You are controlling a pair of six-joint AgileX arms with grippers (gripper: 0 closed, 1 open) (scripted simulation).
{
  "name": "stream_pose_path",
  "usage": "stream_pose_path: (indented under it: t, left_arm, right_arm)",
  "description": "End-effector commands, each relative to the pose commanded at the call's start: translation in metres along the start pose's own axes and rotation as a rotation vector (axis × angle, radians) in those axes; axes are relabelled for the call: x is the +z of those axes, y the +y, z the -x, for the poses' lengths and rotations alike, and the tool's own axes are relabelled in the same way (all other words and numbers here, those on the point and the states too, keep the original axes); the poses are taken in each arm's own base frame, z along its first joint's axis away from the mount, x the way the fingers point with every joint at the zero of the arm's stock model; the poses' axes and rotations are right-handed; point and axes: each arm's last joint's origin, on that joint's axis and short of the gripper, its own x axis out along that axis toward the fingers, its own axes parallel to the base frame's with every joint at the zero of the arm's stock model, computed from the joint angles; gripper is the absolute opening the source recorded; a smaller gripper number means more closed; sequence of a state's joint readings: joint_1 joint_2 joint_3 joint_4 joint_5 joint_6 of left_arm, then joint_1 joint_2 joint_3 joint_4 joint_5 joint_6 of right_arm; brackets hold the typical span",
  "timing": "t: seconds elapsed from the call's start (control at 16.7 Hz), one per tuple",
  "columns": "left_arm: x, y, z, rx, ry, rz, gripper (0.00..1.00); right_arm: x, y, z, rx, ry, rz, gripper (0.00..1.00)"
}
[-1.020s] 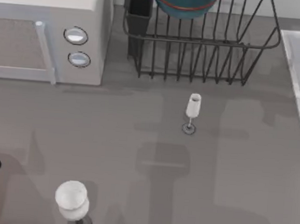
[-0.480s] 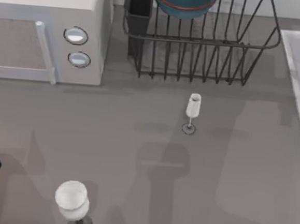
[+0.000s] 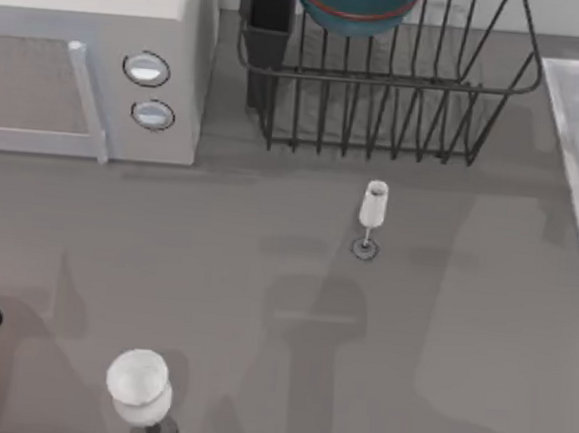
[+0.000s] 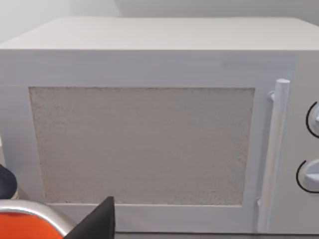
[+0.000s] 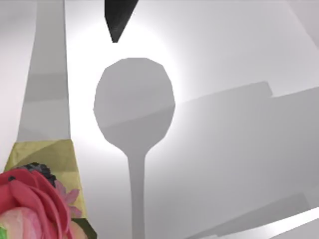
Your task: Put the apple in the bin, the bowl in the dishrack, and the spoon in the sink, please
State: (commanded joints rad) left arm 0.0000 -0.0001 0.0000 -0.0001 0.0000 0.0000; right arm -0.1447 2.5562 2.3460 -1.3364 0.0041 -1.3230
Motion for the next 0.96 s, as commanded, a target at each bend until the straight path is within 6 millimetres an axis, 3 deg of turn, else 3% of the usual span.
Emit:
stream_pose_path:
  t: [0.6, 0.96]
  left_arm:
    - [0.0, 0.0, 0.0, 0.0, 0.0, 0.0, 1.0]
    - [0.0, 0.0, 0.0, 0.0, 0.0, 0.0, 1.0]
  right_arm:
    - [0.0, 0.0, 0.0, 0.0, 0.0, 0.0, 0.98]
    - [0.0, 0.0, 0.0, 0.0, 0.0, 0.0, 1.0]
